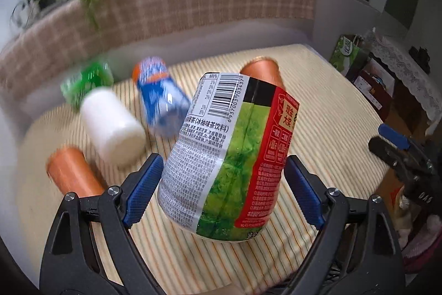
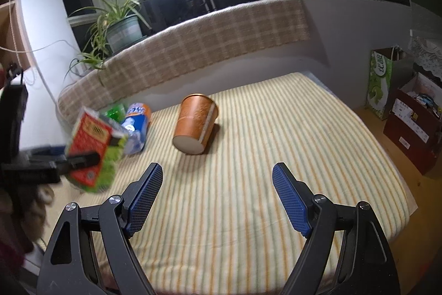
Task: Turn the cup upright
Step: 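Lift the bottle with the left tool and carry it toward the right tool, then grasp the bottle with the right tool while the left tool releases it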
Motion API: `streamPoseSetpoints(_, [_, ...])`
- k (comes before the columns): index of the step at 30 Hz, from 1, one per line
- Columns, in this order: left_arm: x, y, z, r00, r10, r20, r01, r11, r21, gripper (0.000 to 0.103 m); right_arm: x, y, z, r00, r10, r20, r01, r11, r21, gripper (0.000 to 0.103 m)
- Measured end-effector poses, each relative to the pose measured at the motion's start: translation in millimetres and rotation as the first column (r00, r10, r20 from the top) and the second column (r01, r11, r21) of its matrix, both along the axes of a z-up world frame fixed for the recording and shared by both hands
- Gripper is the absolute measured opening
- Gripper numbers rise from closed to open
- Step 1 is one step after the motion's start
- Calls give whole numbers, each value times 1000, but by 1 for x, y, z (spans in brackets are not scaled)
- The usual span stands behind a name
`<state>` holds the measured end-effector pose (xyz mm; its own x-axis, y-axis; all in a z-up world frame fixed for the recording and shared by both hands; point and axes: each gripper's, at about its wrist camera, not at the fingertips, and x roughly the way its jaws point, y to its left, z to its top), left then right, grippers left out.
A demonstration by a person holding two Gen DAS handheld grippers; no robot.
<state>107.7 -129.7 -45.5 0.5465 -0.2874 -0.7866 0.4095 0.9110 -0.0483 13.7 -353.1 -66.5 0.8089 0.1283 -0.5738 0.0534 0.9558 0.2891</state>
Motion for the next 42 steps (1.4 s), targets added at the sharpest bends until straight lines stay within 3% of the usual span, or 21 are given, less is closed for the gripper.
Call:
streamPoseSetpoints(6, [3, 15, -32, 984, 103, -148, -123, 983, -133, 91, 3, 17, 3, 999, 36, -19, -36, 999, -24, 82])
streamPoseSetpoints(10, [3, 21, -38, 975, 137, -177, -169, 970, -177, 91, 8, 23, 4, 997, 69, -38, -69, 998, 5, 82])
streamPoseSetpoints(20, [6, 25, -41, 965, 102, -241, -152, 969, -197, 94, 30, 31, -9, 973, 184, -141, -146, 958, 246, 82])
streamPoseSetpoints(28, [13, 32, -39, 961, 97, -258, -161, 958, -239, 94, 43, 42, -12, 962, 226, -154, -164, 927, 336, 82])
streamPoseSetpoints(34, [6, 38, -22, 971, 95, -219, -149, 957, -248, 94, 53, 41, -14, 954, 243, -177, -162, 911, 380, 82])
streamPoseSetpoints(42, [-24, 72, -8, 978, 177, -112, -193, 968, -159, 94, 76, 43, -32, 920, 272, -283, -93, 852, 516, 83])
